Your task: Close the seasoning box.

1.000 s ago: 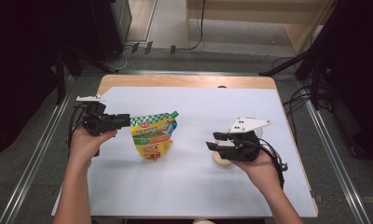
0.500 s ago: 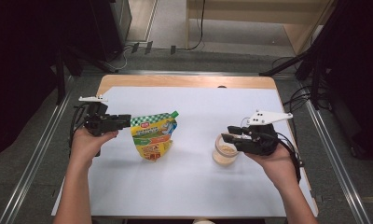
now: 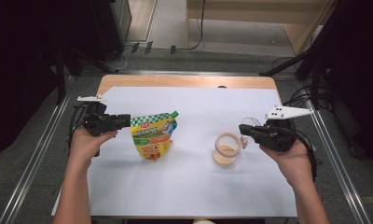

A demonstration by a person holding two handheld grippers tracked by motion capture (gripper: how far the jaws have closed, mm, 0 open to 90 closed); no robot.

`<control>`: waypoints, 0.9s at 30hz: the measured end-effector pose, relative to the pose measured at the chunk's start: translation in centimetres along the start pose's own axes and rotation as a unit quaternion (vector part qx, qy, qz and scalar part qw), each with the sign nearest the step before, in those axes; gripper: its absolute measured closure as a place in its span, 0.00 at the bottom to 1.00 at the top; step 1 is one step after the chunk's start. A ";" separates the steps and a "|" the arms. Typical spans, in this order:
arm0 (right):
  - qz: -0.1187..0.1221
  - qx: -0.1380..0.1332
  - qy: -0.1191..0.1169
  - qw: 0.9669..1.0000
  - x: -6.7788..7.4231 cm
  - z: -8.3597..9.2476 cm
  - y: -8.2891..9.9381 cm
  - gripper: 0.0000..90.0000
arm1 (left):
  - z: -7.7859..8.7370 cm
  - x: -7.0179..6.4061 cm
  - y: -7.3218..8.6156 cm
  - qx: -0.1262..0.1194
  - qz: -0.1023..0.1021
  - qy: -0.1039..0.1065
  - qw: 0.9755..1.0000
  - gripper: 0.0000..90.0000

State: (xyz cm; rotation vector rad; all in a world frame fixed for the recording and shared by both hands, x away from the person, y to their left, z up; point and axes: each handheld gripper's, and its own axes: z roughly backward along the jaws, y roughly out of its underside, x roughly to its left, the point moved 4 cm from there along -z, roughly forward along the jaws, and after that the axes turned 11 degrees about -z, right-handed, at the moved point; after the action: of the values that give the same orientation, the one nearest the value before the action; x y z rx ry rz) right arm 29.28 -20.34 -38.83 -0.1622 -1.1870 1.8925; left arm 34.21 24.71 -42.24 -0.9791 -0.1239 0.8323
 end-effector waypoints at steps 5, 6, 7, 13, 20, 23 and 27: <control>-0.013 -0.009 0.009 1.000 -1.2 1.2 -0.2 1.00 | 0.0 0.0 0.0 0.001 -0.001 0.001 1.000 0.57; -0.016 -0.013 0.012 1.000 -1.5 1.5 -0.2 1.00 | 0.0 0.0 0.0 0.001 -0.001 0.001 1.000 0.57; -0.017 -0.017 0.014 1.000 -1.8 1.8 -0.3 1.00 | 0.0 0.0 0.0 0.001 -0.001 0.001 1.000 0.57; -0.041 -0.036 0.027 0.998 -3.6 3.5 -0.4 1.00 | 0.0 0.0 0.0 0.000 -0.001 0.001 1.000 0.57; -0.055 -0.036 0.045 0.997 -5.3 3.7 0.2 1.00 | -0.1 -0.1 0.0 0.003 -0.003 0.001 1.000 0.57; -0.062 -0.029 0.049 0.996 -5.7 3.1 0.6 1.00 | -0.2 -0.1 0.0 0.004 -0.003 0.001 1.000 0.57; -0.069 -0.017 0.053 0.996 -6.3 1.9 1.3 1.00 | -0.2 -0.1 0.0 0.005 -0.004 0.001 1.000 0.57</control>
State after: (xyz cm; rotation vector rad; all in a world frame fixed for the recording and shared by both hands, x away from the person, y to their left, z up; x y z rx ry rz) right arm 31.32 -26.42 -40.83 -0.1918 -1.1302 1.7242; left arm 34.25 24.53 -42.32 -0.9690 -0.1220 0.8241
